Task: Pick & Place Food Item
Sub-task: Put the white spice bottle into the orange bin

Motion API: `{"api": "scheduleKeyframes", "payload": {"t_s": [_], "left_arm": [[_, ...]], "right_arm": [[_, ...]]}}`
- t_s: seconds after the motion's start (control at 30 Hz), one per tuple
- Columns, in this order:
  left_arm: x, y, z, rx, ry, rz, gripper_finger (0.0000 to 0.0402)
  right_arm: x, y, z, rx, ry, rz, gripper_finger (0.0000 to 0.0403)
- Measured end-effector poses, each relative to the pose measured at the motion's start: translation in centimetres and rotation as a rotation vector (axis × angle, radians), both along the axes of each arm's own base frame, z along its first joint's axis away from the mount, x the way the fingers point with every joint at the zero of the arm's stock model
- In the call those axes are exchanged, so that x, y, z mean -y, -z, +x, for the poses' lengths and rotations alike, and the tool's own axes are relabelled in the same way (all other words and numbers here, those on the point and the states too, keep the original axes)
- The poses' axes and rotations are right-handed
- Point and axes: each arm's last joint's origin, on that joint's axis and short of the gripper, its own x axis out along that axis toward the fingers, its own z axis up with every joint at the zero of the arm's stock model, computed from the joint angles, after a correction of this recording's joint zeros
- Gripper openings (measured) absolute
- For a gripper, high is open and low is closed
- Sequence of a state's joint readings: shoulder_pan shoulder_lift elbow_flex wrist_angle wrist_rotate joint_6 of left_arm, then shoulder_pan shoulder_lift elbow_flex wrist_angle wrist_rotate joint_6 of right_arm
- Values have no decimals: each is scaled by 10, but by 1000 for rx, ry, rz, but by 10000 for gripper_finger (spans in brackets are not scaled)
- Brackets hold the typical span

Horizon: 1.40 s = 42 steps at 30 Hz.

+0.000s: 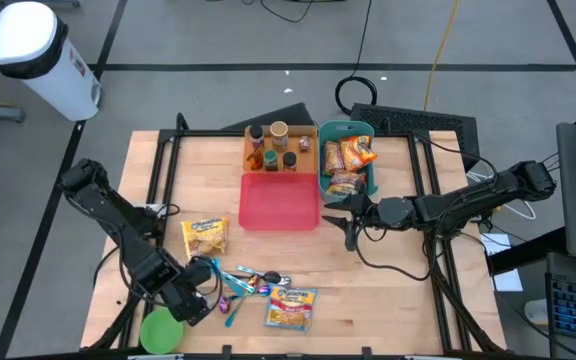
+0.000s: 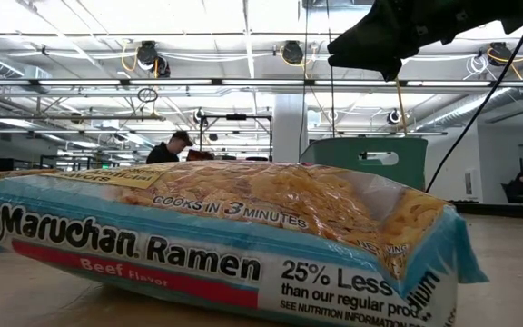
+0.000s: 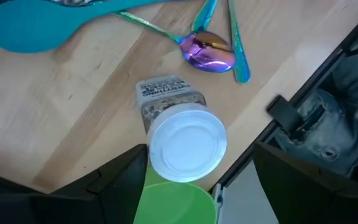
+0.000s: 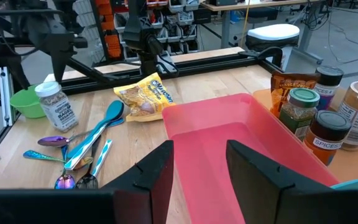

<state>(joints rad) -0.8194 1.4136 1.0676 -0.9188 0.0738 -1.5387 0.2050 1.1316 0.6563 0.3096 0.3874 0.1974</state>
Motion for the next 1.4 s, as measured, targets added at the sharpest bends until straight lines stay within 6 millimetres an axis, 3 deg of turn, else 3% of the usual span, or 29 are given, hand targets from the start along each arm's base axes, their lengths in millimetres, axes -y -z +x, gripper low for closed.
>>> {"api": "scheduleKeyframes", "payload": {"t_s": [0.6, 0.7, 0.8, 0.97, 1.2, 1.4], "left_arm": [[7, 23, 8, -71, 93, 68, 297], [6, 23, 8, -72, 112, 77, 271], [6, 22, 8, -63, 121, 81, 215], [-1, 20, 14, -37, 117, 92, 208], [-25, -25, 30, 199, 164, 136, 208], [-73, -83, 49, 343, 200, 271, 208]], "right_arm": [[0, 0, 0, 0, 0, 0, 141], [0, 0, 0, 0, 0, 0, 141], [0, 0, 0, 0, 0, 0, 141], [0, 0, 0, 1, 1, 0, 141], [0, 0, 0, 2, 0, -7, 141], [0, 0, 0, 2, 1, -8, 141]]}}
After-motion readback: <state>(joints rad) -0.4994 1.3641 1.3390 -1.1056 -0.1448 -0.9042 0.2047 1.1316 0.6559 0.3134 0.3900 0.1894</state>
